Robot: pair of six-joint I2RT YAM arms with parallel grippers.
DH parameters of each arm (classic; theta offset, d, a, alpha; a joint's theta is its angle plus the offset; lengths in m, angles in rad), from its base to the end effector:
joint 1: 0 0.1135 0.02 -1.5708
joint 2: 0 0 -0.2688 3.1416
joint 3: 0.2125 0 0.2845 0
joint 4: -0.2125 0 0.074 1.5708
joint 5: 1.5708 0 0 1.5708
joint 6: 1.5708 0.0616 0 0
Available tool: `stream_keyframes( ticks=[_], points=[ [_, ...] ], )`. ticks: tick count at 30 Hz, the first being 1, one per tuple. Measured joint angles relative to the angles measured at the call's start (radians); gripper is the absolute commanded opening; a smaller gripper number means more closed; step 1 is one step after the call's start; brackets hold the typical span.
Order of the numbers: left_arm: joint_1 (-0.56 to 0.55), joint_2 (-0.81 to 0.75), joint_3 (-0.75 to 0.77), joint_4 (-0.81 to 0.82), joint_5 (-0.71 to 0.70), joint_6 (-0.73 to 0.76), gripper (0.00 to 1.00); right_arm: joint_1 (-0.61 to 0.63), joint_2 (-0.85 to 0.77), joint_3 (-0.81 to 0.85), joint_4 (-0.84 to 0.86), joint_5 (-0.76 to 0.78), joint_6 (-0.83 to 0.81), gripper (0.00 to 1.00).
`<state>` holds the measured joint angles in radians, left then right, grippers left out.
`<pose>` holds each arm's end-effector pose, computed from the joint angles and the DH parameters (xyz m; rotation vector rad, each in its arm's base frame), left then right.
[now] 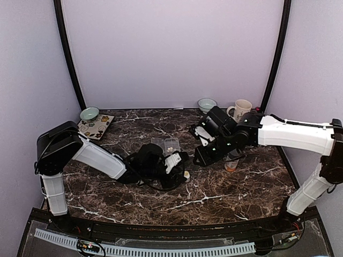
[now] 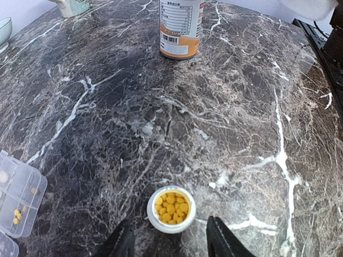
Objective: Sort the pills into containers
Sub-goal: Place the pill bottle at the center of the board, then close the lid of the pill bottle on the pill bottle.
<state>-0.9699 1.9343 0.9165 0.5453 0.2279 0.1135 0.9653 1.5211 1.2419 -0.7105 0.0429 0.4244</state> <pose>0.2328 -0.3642 0.0986 1.2162 1.7342 -0.7569 0.2099 0.2985 0.2497 -0.6866 2.5398 0.4603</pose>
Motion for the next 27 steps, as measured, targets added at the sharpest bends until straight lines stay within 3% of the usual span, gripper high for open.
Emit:
stream_keyframes(
  ticks=[27],
  points=[
    [0.006,-0.280,-0.185,-0.027,-0.013,-0.021,0.48,0.045,0.359,0.351,-0.271,-0.024,0.048,0.19]
  ],
)
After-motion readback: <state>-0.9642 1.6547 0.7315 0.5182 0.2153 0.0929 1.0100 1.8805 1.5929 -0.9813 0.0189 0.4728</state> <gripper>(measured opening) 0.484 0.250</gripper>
